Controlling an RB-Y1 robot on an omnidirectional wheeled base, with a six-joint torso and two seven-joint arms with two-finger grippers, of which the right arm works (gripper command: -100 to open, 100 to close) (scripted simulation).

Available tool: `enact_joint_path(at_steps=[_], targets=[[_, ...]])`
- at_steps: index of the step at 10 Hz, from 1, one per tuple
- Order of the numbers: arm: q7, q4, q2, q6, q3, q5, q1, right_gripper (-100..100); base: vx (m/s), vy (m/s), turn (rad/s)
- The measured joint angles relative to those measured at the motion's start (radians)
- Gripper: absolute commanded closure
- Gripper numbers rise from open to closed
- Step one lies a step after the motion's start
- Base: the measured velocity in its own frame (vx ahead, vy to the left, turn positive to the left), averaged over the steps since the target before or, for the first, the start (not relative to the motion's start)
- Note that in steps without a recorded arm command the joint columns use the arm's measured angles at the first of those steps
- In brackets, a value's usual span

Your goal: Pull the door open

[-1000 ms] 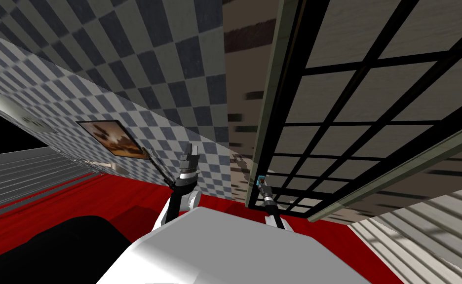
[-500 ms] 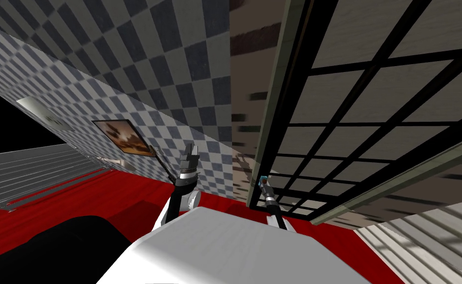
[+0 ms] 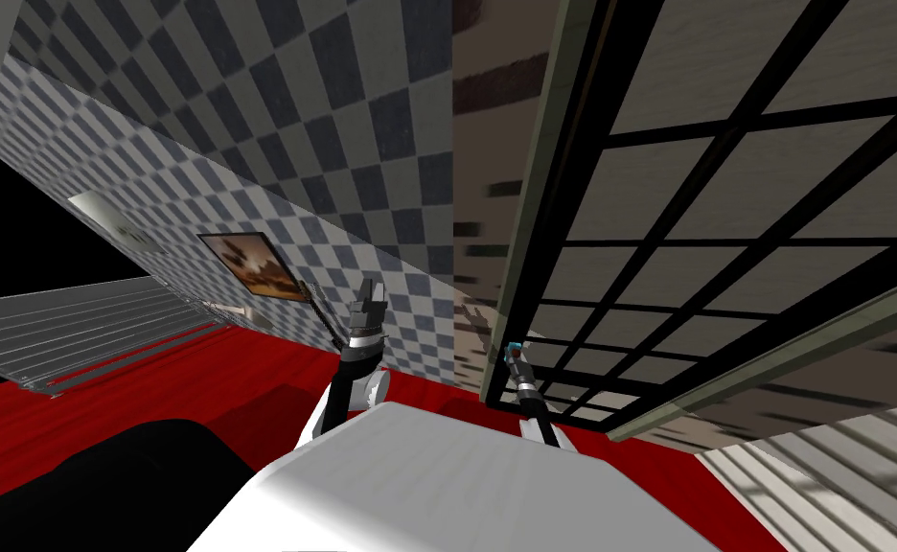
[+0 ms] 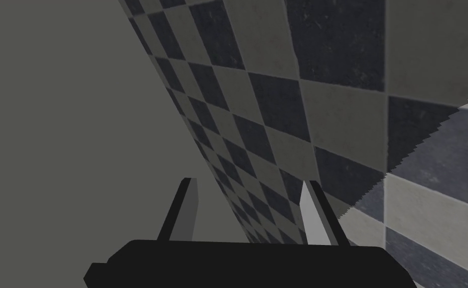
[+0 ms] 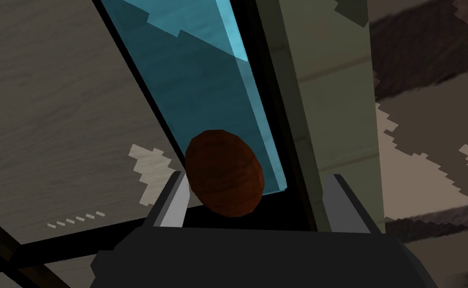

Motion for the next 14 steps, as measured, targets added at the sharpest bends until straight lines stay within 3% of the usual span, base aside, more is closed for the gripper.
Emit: enact_joint_path(at_steps=[2,4,5,7,8,9,11,12,13,14], targets=[[-0.041,0.017,-0.006,-0.011,-0.005,-0.012,-0.008,100,-0.028,-0.001,0.051],[-0.09,-0.032,-0.008,0.009,0.003,-0.014,0.021,100,-0.024,0.012,0.014],[-0.092,-0.002,-0.011,-0.002,-0.004,-0.018,0.003,100,-0.021,0.005,0.098],[-0.142,-0.02,-0.021,0.002,-0.002,-0.03,0.014,100,-0.031,-0.005,0.076],[-0.157,0.005,-0.022,-0.013,-0.008,-0.037,0.003,100,-0.026,0.012,0.083],[-0.183,-0.024,-0.024,-0.002,-0.004,-0.041,0.02,100,-0.029,0.012,0.063],[-0.2,0.018,-0.026,-0.014,-0.015,-0.05,-0.008,100,-0.023,-0.003,0.019],[-0.215,0.048,-0.038,-0.025,-0.018,-0.059,-0.025,100,-0.025,-0.005,0.045],[-0.243,-0.037,-0.029,0.012,-0.006,-0.054,0.02,100,0.0,0.0,0.0],[-0.255,-0.023,-0.035,0.008,-0.008,-0.056,0.017,100,0.009,-0.002,-0.011]])
